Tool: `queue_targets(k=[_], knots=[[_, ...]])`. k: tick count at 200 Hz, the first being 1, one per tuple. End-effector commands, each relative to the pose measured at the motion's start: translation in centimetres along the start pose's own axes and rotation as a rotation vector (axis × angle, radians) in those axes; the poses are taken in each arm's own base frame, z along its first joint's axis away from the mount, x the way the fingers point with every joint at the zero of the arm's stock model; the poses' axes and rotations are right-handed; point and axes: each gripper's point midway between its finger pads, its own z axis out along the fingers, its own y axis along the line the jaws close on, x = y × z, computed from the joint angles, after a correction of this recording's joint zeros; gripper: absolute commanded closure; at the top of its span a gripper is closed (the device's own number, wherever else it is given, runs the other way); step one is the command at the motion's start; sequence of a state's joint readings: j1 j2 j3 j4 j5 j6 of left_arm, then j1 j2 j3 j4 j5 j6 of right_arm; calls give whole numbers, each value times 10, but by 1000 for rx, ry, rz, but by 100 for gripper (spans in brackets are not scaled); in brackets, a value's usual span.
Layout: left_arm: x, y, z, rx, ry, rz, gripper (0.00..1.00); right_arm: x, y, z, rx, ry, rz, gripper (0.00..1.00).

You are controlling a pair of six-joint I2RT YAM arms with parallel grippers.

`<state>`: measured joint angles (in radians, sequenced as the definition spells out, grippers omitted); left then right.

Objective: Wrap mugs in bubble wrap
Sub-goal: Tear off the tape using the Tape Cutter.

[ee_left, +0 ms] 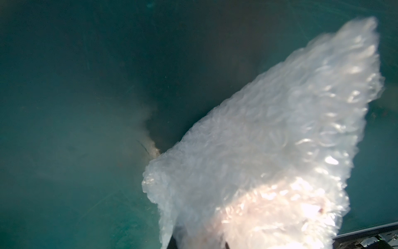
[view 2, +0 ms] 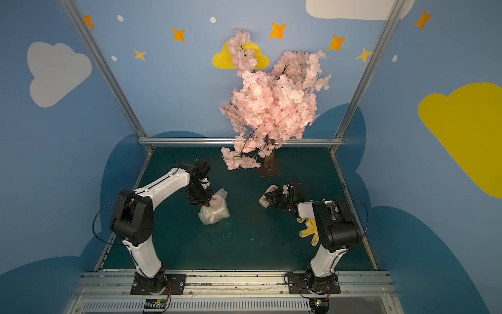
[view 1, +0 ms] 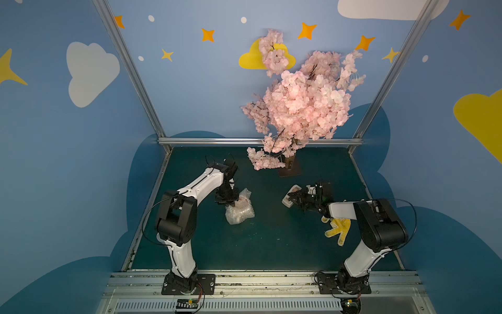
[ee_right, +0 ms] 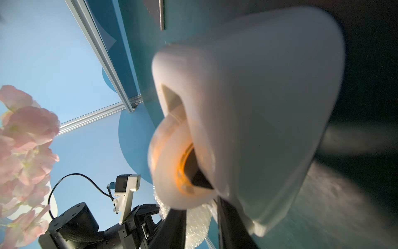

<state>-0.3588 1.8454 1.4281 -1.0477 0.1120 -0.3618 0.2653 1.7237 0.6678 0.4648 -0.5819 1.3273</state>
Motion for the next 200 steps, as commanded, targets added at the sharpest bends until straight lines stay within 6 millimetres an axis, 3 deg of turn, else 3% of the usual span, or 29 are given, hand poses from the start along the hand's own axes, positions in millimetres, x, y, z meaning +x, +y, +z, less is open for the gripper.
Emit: queue_targets(k=[1, 125, 200], knots=[[2, -3, -9, 20, -7, 21, 97, 9, -28, 5, 95, 1, 34, 76], [3, -3, -8, 21, -3, 20, 97, 8, -29, 20, 45, -1, 16, 92], [3, -2, -10, 16, -3, 22, 97, 8, -23, 14, 22, 12, 29, 100]])
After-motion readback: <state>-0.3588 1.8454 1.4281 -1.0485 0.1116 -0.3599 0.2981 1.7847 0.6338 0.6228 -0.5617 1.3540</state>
